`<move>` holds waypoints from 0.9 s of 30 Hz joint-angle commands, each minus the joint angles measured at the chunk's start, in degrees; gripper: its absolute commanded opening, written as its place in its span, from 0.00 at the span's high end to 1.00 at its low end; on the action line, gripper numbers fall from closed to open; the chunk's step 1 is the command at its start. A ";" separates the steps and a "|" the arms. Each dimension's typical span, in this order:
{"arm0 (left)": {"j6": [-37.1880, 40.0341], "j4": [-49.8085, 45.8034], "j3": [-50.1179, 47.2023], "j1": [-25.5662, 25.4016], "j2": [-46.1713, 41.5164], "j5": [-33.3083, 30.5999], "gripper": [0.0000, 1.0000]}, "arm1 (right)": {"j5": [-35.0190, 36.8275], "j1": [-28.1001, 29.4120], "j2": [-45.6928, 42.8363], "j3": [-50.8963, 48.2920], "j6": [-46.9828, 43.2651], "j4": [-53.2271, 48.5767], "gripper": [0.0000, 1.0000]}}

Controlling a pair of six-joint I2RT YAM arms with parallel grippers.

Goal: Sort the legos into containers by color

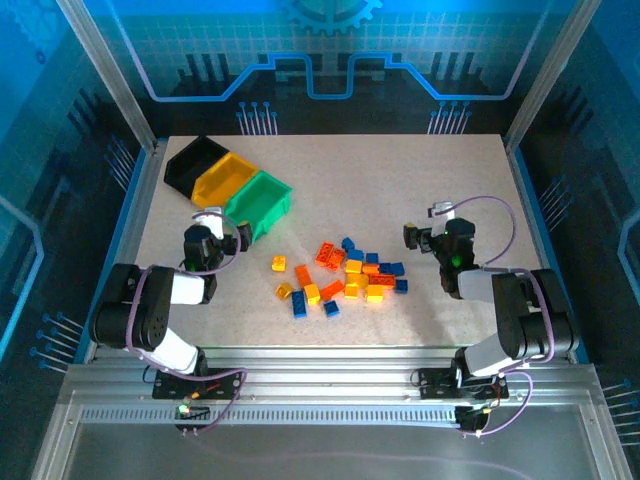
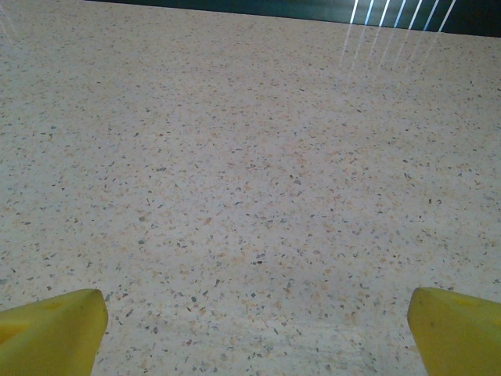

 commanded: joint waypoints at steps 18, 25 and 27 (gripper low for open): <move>0.27 -9.67 3.12 0.54 -7.48 -1.28 0.01 | 4.16 0.30 -5.89 8.18 0.02 -16.89 0.00; -3.93 -18.95 5.98 0.49 -17.79 -3.51 0.01 | 10.30 5.48 -10.01 14.22 5.44 -28.81 0.00; -6.24 -16.67 5.37 0.47 -20.41 -4.01 0.01 | 17.43 9.18 -11.39 14.04 5.17 -27.73 0.00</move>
